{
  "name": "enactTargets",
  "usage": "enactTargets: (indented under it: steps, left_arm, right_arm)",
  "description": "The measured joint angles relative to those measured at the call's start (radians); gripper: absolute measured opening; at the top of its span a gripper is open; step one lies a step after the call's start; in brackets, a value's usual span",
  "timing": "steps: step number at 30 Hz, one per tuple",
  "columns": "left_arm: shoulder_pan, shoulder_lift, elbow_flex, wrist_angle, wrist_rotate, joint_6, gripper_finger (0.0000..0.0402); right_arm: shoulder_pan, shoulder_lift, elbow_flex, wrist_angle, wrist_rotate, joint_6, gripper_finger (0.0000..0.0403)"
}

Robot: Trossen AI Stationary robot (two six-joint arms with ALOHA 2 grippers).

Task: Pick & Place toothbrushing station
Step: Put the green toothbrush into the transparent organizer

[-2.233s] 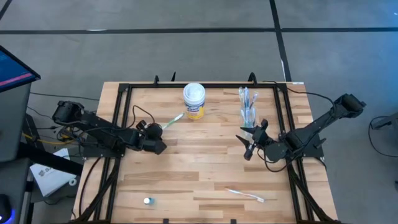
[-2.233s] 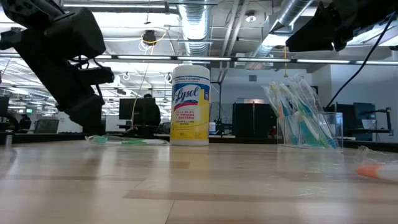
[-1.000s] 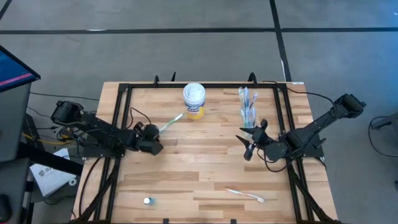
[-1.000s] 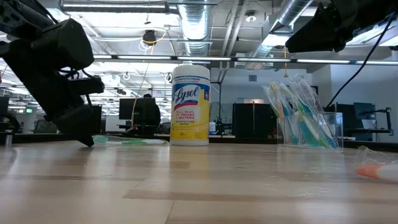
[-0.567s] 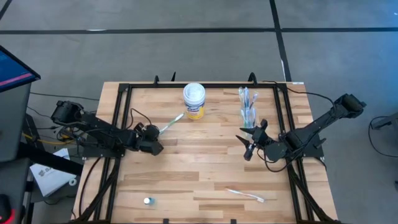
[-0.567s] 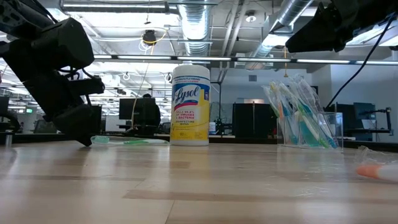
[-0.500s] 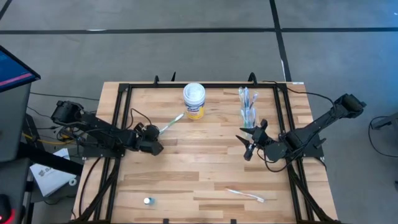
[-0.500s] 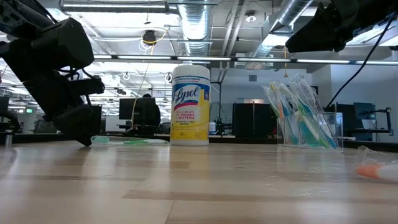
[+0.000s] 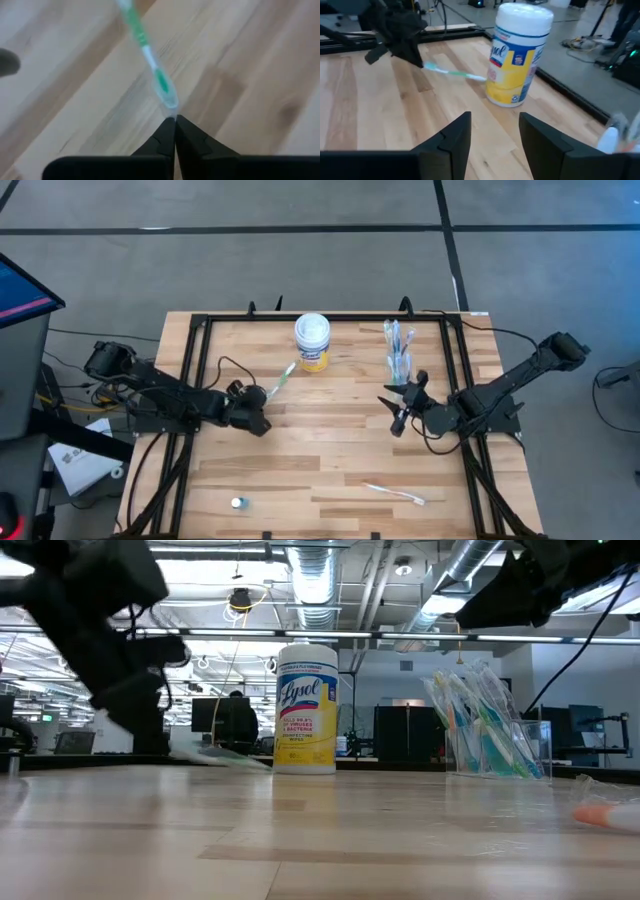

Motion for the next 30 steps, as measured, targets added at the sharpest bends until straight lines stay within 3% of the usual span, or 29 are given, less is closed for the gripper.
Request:
enactTargets:
  steps: [10, 19, 26, 30]
  left_arm:
    - [-0.003, -0.001, 0.169, 0.004, 0.053, 0.145, 0.0000]
    - [-0.002, -0.010, 0.295, 0.006, 0.087, 0.215, 0.0000]
    - [-0.002, -0.031, 0.334, 0.015, 0.064, 0.250, 0.0000]
    - [0.032, -0.035, 0.333, 0.032, 0.040, 0.321, 0.0000]
  right_arm:
    - [-0.039, 0.081, 0.000, 0.074, -0.046, -0.074, 0.0155]
    - [-0.153, 0.247, 0.000, 0.492, -0.118, -0.342, 0.0156]
    - [-0.251, 0.377, 0.000, 0.698, -0.187, -0.505, 0.0153]
    - [-0.310, 0.427, 0.000, 0.775, -0.316, -0.597, 0.0156]
